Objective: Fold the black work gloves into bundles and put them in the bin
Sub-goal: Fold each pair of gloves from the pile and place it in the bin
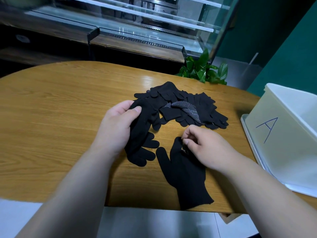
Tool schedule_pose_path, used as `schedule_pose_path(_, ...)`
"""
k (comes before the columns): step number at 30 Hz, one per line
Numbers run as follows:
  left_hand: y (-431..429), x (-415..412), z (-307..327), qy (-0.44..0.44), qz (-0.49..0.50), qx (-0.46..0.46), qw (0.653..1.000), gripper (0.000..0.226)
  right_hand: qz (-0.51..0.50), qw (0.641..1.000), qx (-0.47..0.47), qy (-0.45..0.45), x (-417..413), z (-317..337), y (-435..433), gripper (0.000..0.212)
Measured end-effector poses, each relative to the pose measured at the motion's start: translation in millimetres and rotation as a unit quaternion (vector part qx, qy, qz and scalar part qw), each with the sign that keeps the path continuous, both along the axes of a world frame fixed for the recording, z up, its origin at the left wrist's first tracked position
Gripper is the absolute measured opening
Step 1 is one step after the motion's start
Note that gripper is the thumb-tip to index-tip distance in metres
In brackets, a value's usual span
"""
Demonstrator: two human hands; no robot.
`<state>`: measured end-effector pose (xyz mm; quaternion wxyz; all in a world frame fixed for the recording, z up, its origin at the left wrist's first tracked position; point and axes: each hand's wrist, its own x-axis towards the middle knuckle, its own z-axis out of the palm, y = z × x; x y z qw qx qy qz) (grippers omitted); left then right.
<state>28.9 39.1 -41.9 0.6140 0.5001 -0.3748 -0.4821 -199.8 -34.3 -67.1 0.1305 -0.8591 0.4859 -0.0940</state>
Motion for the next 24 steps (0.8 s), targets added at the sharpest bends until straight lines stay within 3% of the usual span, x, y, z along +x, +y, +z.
schedule_pose_path(6,-1,2,-1,0.000,0.008,0.000,1.000,0.019,-0.055,0.993,0.017,0.107,6,4,-7,0.012)
schedule_pose_path(10,-2,3,-1,0.008,0.008,-0.007,1.000,0.018,-0.039,0.989,0.031,0.140,7,7,-9,0.016)
schedule_pose_path(15,-2,2,-2,0.001,0.000,-0.020,1.000,0.019,-0.041,0.997,0.004,0.059,13,7,-18,0.023)
schedule_pose_path(18,-2,2,-2,0.001,-0.002,-0.021,1.000,0.020,-0.070,0.997,-0.025,0.024,22,1,-25,0.013)
schedule_pose_path(20,-3,2,-3,0.002,0.000,-0.020,1.000,0.019,-0.084,0.996,-0.034,0.009,24,-6,-29,0.021)
schedule_pose_path(22,-3,3,-4,0.003,-0.003,-0.020,1.000,0.019,-0.102,0.992,-0.078,-0.014,22,-10,-31,0.028)
schedule_pose_path(24,-3,2,-4,0.002,-0.008,-0.017,1.000,0.019,-0.122,0.981,-0.135,-0.059,15,-8,-25,0.021)
